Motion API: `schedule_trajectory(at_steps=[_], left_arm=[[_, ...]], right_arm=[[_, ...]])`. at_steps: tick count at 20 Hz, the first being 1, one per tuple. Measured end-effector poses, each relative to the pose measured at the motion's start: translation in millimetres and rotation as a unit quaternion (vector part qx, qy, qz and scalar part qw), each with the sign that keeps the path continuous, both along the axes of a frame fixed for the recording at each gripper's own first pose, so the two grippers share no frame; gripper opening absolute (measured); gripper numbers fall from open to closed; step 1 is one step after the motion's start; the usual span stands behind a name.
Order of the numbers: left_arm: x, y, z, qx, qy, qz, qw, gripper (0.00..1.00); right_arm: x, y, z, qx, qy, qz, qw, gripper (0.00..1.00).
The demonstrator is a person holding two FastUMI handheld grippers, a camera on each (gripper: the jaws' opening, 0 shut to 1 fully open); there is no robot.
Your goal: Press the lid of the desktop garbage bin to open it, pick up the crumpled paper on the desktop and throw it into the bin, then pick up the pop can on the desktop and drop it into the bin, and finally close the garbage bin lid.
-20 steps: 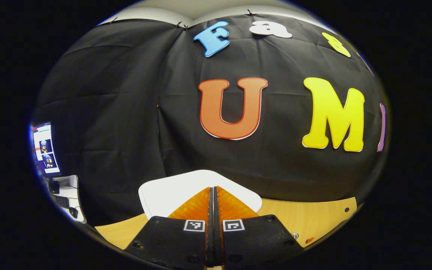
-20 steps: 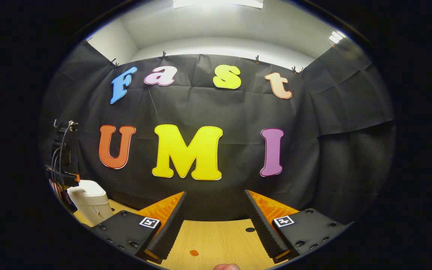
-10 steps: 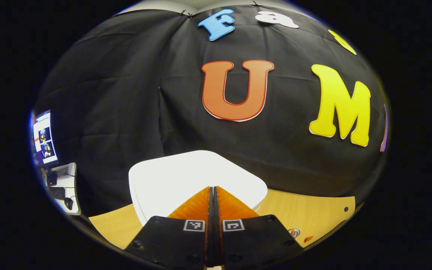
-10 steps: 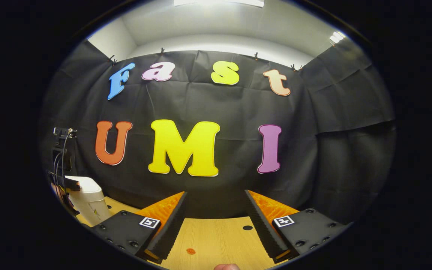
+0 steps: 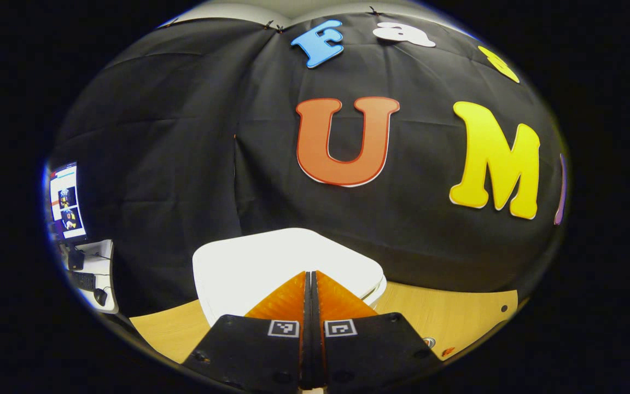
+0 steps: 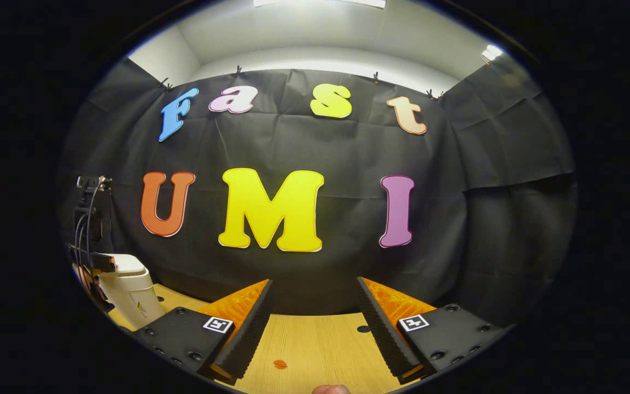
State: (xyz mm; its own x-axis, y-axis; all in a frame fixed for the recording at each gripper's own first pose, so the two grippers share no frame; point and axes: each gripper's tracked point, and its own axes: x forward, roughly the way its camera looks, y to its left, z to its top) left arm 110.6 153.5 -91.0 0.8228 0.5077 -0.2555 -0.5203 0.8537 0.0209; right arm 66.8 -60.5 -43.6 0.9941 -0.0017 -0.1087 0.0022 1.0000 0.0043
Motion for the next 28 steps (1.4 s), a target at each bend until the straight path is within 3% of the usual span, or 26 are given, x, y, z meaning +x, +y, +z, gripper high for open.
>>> schedule_trajectory(at_steps=[5, 14, 20, 21, 22, 23, 24, 27, 28], left_arm=[[4, -26, 51, 0.023, -0.055, -0.053, 0.997, 0.03], [-4, -66, 69, 0.028, -0.063, -0.114, 0.991, 0.06], [-15, -102, 75, 0.026, -0.072, -0.164, 0.983, 0.29], [-16, -108, 77, 0.028, -0.077, -0.172, 0.982, 0.36], [-18, -115, 78, 0.030, -0.082, -0.183, 0.979, 0.51], [-20, -121, 79, 0.029, -0.083, -0.193, 0.977, 0.46], [-22, -127, 79, 0.030, -0.085, -0.203, 0.975, 0.67], [-30, -138, 80, 0.037, -0.092, -0.213, 0.972, 0.79], [-32, -141, 80, 0.035, -0.097, -0.215, 0.971, 0.91]], right_arm=[[-3, -2, 7, -0.007, -0.013, 0.002, 1.000, 0.94], [-8, -10, 8, 0.000, -0.019, -0.006, 1.000, 0.93], [-10, -10, 9, 0.003, -0.024, -0.001, 1.000, 0.92], [-11, -10, 8, 0.005, -0.022, 0.001, 1.000, 0.92], [-10, -10, 7, 0.007, -0.021, 0.003, 1.000, 0.93], [-10, -11, 6, 0.007, -0.020, 0.005, 1.000, 0.93], [-10, -11, 6, 0.008, -0.019, 0.006, 1.000, 0.94], [-9, -7, 3, 0.009, -0.016, 0.023, 1.000, 0.94], [-9, -5, 2, 0.003, -0.016, 0.034, 0.999, 0.94]])
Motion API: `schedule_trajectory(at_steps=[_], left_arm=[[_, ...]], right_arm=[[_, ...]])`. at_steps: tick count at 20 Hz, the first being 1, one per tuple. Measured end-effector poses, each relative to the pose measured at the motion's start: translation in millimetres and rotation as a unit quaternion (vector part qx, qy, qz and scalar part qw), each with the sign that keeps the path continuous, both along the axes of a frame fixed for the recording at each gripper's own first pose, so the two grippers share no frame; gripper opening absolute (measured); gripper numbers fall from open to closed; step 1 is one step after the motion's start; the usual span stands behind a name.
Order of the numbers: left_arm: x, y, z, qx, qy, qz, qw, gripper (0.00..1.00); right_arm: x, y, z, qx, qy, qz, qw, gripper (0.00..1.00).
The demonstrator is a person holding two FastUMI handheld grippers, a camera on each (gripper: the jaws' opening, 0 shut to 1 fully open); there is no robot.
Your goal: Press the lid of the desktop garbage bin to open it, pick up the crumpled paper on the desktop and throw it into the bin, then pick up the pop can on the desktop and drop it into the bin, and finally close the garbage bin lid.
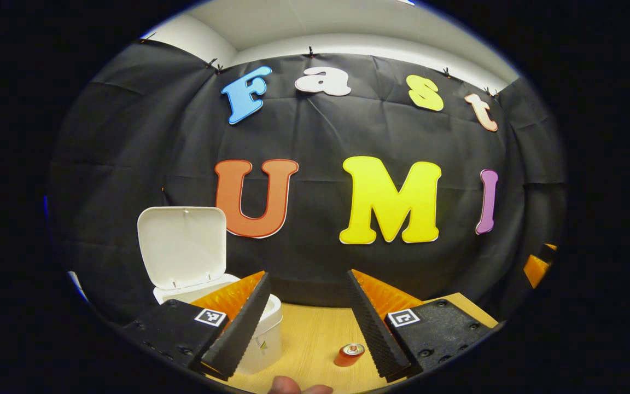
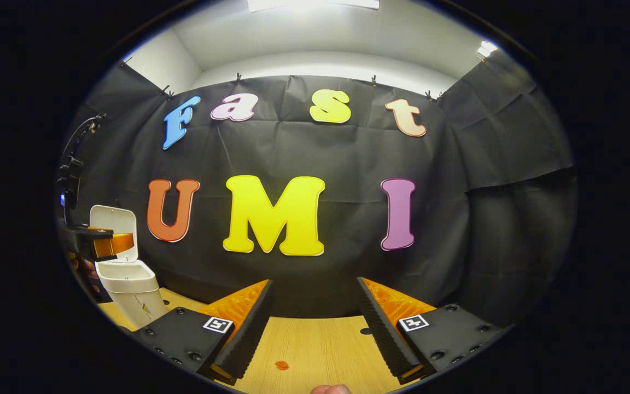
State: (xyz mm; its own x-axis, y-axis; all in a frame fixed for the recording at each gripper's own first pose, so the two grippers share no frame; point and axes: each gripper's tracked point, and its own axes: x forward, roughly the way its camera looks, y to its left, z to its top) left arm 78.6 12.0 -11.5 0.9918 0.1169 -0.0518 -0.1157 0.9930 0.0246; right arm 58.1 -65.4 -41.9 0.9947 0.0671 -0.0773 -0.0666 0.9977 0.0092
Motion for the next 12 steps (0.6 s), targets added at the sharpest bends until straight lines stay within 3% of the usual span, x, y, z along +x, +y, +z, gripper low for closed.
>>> schedule_trajectory(at_steps=[8, 12], left_arm=[[-23, -21, -20, -0.008, 0.010, -0.019, 1.000, 0.95], [-33, -26, -28, -0.012, 0.018, -0.027, 0.999, 0.95]], right_arm=[[-3, 6, -31, 0.007, 0.033, 0.050, 0.998, 0.94], [5, 12, -69, 0.001, 0.066, 0.065, 0.996, 0.93]])
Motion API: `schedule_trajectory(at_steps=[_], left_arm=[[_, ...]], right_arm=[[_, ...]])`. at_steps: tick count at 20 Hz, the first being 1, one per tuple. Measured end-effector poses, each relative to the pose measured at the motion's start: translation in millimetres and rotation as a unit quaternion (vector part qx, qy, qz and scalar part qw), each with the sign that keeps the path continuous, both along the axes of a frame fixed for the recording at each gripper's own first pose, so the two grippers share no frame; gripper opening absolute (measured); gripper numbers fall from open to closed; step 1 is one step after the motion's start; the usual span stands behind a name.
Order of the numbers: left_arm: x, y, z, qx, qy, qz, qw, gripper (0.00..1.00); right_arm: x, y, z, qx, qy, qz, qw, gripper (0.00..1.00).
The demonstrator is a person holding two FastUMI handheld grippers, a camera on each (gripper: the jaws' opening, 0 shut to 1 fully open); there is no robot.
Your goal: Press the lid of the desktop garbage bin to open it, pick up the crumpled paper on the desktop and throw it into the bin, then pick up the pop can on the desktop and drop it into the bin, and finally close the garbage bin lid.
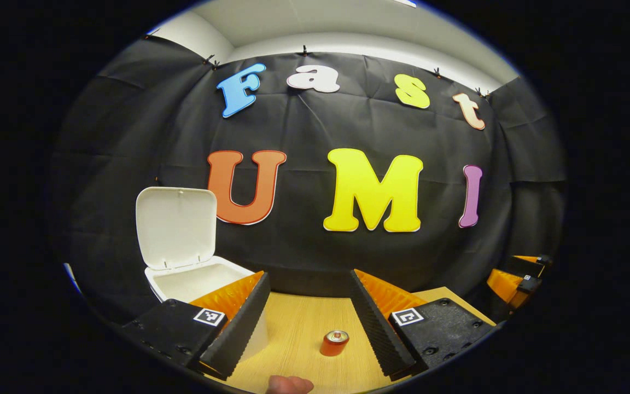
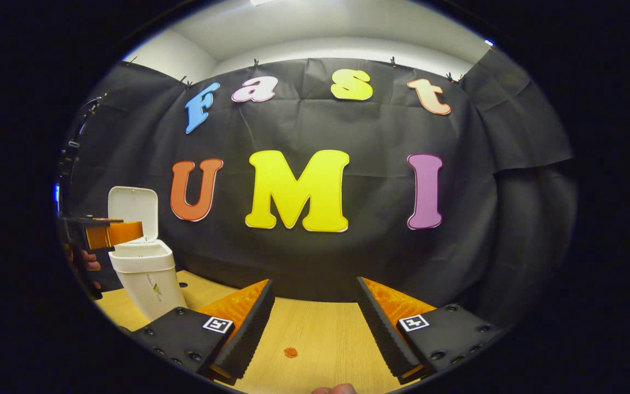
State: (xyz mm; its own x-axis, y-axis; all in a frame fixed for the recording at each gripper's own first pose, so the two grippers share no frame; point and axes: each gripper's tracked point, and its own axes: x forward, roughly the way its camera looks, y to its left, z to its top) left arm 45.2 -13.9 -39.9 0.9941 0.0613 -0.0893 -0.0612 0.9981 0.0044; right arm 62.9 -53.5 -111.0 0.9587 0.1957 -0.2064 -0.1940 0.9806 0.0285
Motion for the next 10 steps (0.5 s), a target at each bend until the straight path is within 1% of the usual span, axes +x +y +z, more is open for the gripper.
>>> schedule_trajectory(at_steps=[3, 5, 8, 10], left_arm=[[-8, -5, -11, 0.006, 0.016, -0.003, 1.000, 0.94], [-14, -8, -19, 0.008, 0.028, -0.005, 1.000, 0.95], [-22, -1, -29, 0.015, 0.047, 0.004, 0.999, 0.95], [-31, 6, -31, 0.008, 0.052, 0.016, 0.998, 0.95]], right_arm=[[1, 8, -29, -0.003, 0.026, 0.021, 0.999, 0.94], [3, 16, -59, -0.005, 0.057, 0.040, 0.998, 0.94], [7, 26, -114, -0.018, 0.113, 0.067, 0.991, 0.94], [9, 34, -148, -0.027, 0.144, 0.084, 0.986, 0.94]])
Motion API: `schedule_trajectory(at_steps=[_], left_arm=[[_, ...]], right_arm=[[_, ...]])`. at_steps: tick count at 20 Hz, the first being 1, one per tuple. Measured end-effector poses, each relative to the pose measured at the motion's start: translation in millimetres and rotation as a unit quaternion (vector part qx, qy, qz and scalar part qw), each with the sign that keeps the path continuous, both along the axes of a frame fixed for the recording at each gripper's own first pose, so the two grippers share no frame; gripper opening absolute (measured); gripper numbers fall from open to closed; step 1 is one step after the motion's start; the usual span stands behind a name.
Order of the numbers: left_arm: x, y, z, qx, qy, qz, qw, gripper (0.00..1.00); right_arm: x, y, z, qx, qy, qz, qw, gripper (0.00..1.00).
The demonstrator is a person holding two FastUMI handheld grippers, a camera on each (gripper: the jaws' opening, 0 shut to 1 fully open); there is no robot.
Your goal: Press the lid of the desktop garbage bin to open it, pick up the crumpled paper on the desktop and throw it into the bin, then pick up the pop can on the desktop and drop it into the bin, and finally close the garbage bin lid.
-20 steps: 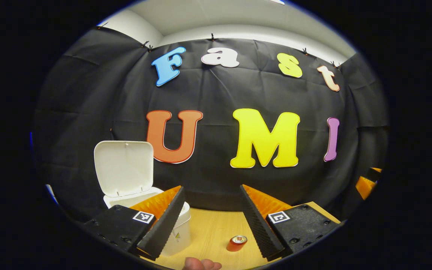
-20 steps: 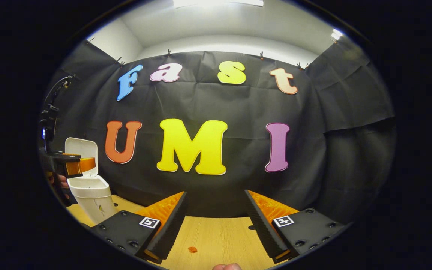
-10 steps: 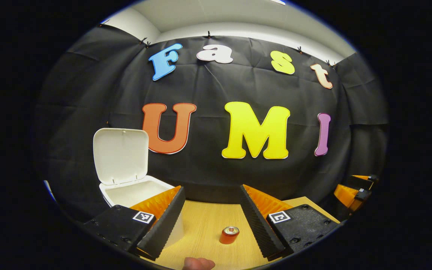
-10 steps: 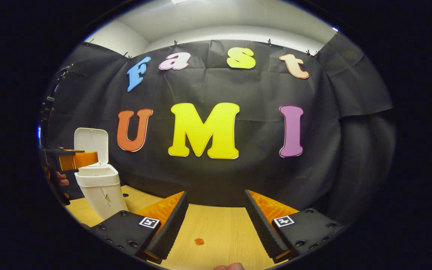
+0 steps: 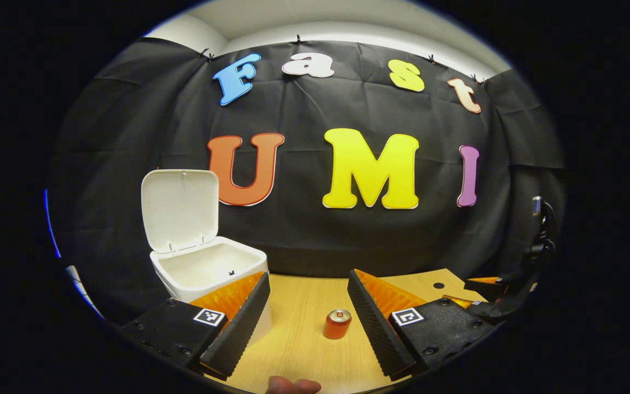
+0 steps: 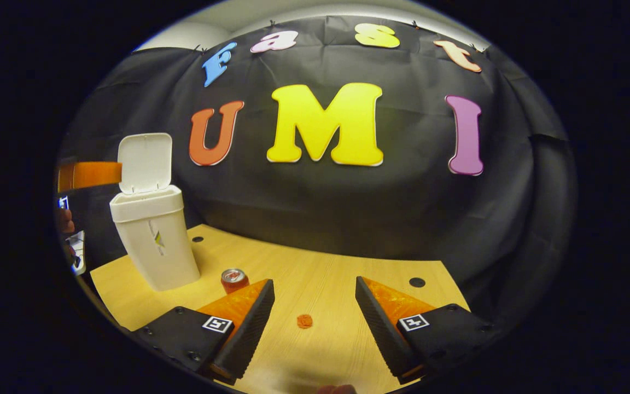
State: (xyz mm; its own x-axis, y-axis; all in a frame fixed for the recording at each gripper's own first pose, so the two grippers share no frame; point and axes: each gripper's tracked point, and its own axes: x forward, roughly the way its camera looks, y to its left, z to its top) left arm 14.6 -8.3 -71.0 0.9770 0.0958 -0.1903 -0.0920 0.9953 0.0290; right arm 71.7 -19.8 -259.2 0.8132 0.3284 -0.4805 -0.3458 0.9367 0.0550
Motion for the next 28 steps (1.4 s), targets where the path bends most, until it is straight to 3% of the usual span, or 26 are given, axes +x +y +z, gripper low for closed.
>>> schedule_trajectory(at_steps=[8, 16, 26, 28], left_arm=[[-26, 10, -10, 0.007, 0.030, 0.029, 0.999, 0.95], [-57, 26, -20, 0.014, 0.055, 0.079, 0.995, 0.95], [-73, 34, -23, 0.030, 0.072, 0.115, 0.990, 0.95], [-74, 32, -25, 0.025, 0.076, 0.119, 0.990, 0.95]], right_arm=[[22, 24, -105, -0.020, 0.105, 0.039, 0.994, 0.94], [45, 41, -188, -0.056, 0.154, 0.072, 0.984, 0.95], [53, 57, -224, -0.060, 0.180, 0.086, 0.978, 0.94], [48, 64, -225, -0.046, 0.190, 0.091, 0.977, 0.86]])
